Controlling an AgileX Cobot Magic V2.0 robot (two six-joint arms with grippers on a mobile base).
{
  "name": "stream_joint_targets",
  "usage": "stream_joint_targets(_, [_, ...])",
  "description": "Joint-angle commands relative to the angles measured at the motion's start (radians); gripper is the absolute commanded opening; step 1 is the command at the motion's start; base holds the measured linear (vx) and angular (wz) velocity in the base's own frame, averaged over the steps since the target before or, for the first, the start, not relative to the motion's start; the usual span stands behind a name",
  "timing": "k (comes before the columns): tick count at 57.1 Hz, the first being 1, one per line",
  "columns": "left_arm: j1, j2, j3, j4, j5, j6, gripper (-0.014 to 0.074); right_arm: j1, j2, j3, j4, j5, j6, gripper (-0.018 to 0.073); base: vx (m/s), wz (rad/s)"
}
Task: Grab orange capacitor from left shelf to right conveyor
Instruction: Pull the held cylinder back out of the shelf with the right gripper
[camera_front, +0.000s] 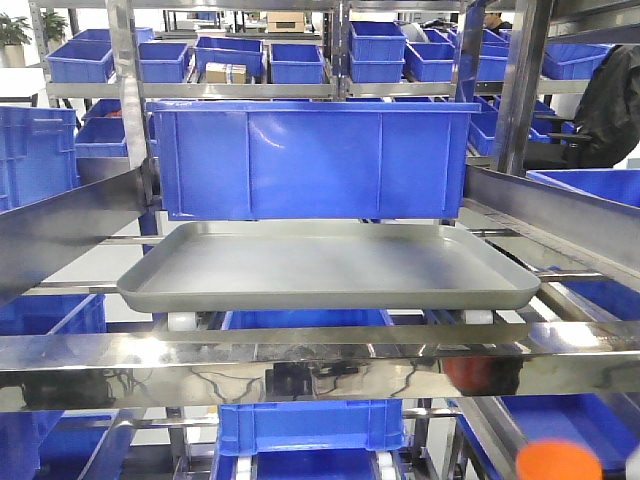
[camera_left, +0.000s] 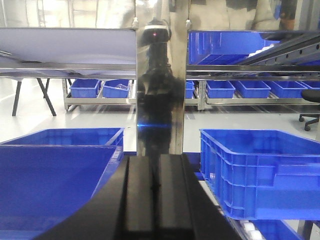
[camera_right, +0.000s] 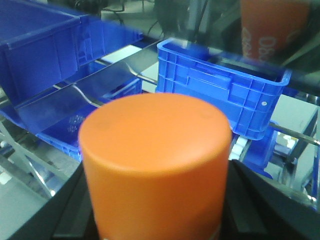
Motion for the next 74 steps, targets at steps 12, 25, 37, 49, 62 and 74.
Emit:
stream_joint_targets(12, [-0.002,-0.011,0.032,-0.007,-0.081,-0.006,-0.0006,0.002,-0.007,0.022,0.101,-0.186,-0.103,0.0361,0.0,0.0])
stream_joint_targets(25, [-0.002,-0.011,0.032,-0.007,-0.081,-0.006,-0.0006,0.002,-0.007,0.022,0.099,-0.186,-0.103,0.0361,0.0,0.0])
stream_joint_targets(37, [-0.002,-0.011,0.032,-0.007,-0.081,-0.006,-0.0006,0.002,-0.007,0.022,0.099,-0.186,-0.103,0.0361,0.0,0.0])
stream_joint_targets(49, [-0.002,-0.011,0.032,-0.007,-0.081,-0.006,-0.0006,0.002,-0.007,0.022,0.099,-0.186,-0.103,0.0361,0.0,0.0])
stream_joint_targets(62, [-0.002,-0.011,0.032,-0.007,-0.081,-0.006,-0.0006,0.002,-0.007,0.022,0.099,-0.186,-0.103,0.0361,0.0,0.0])
stream_joint_targets(74, [-0.002,-0.011,0.032,-0.007,-0.081,-0.006,-0.0006,0.002,-0.007,0.022,0.099,-0.186,-0.103,0.0361,0.0,0.0])
